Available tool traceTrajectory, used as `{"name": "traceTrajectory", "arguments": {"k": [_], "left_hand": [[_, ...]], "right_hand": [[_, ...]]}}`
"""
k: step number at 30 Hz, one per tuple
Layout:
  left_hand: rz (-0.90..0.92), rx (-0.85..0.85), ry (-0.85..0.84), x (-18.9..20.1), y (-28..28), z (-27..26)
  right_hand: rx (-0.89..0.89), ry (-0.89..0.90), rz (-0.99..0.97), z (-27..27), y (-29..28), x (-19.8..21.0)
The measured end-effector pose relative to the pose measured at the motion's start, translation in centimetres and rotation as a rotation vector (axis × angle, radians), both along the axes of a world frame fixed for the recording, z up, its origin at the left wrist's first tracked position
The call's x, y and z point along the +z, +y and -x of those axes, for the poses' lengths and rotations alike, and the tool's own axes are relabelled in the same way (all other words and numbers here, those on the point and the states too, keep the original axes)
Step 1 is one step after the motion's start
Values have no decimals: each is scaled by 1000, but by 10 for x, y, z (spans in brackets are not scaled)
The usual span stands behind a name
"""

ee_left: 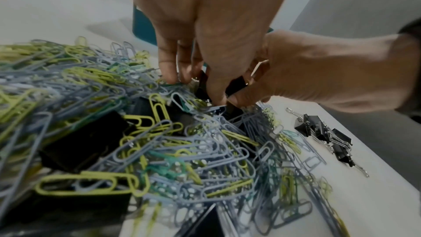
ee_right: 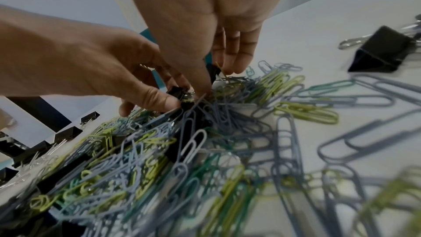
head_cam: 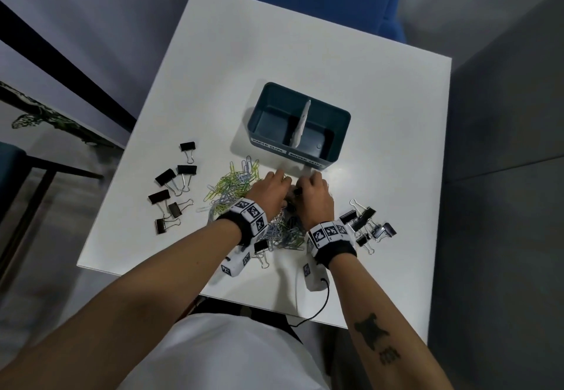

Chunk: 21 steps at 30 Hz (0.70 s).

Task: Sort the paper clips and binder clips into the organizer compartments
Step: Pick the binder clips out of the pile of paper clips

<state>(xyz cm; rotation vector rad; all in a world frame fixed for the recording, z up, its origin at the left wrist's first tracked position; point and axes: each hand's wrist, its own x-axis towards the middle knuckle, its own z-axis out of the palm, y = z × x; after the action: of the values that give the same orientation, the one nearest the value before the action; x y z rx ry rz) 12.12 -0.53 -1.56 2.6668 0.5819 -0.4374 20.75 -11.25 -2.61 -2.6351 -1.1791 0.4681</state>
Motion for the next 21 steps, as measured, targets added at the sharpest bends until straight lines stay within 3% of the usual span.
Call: {"name": "traceTrajectory", "arguments": {"k": [14, 21], "left_hand": [[96, 161, -362, 23, 8, 35], [141, 485, -340, 27, 67, 91]], "right_hand": [[-117, 104, -345, 12, -24, 21], [-486, 617, -507, -3, -49, 33]]}}
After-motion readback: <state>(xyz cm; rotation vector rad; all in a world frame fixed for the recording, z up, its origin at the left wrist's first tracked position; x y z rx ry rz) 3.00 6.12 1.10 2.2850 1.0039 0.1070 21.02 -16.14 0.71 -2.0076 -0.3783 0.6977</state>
